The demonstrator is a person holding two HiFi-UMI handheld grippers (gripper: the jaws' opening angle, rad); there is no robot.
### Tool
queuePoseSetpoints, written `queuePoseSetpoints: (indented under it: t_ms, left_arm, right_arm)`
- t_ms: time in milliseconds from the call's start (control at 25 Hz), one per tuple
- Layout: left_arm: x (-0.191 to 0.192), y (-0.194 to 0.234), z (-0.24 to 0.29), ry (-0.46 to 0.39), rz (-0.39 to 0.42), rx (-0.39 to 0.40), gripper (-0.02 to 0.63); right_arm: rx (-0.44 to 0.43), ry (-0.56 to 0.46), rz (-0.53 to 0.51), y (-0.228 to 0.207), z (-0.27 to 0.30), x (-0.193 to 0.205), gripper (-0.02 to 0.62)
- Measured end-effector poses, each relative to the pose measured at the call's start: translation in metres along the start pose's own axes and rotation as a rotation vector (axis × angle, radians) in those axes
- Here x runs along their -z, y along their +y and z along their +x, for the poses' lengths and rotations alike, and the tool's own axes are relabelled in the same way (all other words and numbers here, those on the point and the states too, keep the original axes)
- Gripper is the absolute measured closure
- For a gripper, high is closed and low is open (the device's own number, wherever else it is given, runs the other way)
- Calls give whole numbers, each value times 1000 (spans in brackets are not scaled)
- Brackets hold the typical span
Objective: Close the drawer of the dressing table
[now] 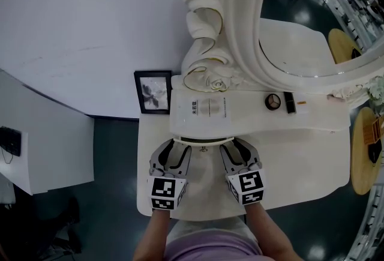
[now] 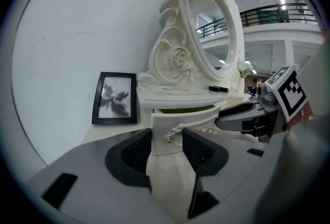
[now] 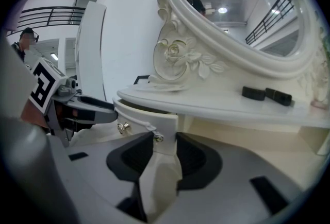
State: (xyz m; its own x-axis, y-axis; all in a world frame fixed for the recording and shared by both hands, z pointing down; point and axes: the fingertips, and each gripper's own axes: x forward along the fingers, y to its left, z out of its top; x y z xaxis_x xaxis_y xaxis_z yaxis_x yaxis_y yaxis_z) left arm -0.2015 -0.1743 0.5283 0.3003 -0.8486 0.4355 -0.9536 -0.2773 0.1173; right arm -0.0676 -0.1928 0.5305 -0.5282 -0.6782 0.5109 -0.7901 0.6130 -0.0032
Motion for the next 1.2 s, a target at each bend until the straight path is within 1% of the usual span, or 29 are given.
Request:
queuePoseSetpoints:
  t_ms: [1200]
  left_arm:
    - [-13,13,23,-13,-19,-36,422]
  right_arm:
    - [32,-31,25,-13,20,-11,448]
